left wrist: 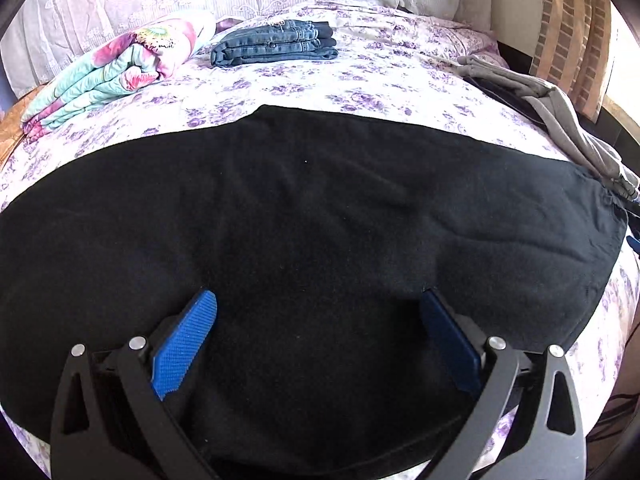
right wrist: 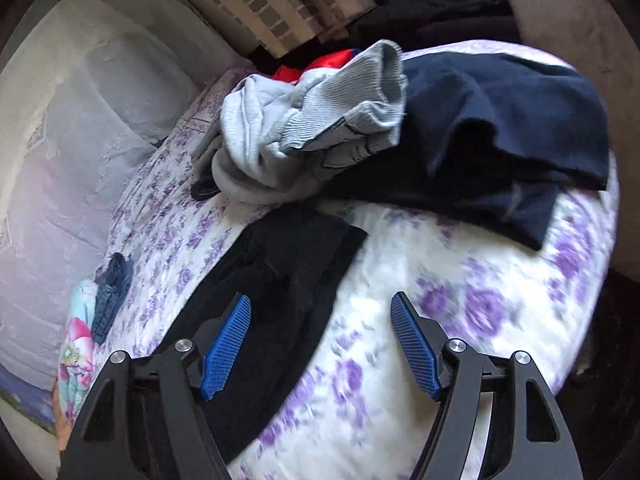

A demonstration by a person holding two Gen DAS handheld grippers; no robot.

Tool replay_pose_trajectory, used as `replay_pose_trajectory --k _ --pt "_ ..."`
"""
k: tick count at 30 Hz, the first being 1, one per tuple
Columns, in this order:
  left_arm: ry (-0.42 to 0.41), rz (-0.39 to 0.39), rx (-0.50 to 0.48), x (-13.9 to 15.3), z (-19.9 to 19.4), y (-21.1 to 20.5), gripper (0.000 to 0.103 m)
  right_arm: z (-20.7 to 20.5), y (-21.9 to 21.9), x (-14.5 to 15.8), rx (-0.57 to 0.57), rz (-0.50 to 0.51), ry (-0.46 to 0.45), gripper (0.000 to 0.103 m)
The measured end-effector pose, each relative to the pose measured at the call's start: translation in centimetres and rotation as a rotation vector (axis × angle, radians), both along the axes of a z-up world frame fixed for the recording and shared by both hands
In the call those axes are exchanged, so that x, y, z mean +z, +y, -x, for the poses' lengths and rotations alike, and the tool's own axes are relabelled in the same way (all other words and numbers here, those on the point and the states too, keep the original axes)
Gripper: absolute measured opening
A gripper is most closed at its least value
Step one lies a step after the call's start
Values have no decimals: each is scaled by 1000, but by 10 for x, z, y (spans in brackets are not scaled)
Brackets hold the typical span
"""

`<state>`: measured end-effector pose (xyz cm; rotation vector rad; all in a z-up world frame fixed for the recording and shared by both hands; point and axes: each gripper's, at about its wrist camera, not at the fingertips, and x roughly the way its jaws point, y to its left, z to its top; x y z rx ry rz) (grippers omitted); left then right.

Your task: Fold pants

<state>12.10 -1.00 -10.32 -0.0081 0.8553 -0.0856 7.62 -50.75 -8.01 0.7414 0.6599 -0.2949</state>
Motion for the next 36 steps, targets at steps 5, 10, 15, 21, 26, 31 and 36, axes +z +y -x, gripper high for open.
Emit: replay_pose_trajectory --k 5,10,15,21,26,31,36 --pt "3 -5 0 1 -1 0 99 -17 -1 0 24 -2 31 72" --pt "4 -8 2 1 1 0 99 -22 -7 -3 110 -116 -47 48" --pt "-18 18 21 11 5 0 99 -24 -16 -13 104 -189 -58 40" --pt "-64 143 -215 45 12 -87 99 -20 -7 -12 118 -105 -58 24" --pt "56 165 -275 21 -7 -156 85 -18 -3 -11 129 -45 -45 23" --pt "-31 0 -264 8 4 -180 89 -21 -8 -12 165 -117 -88 45" --pt "-34 9 -260 8 3 -182 92 -31 -1 -9 137 -92 -73 40"
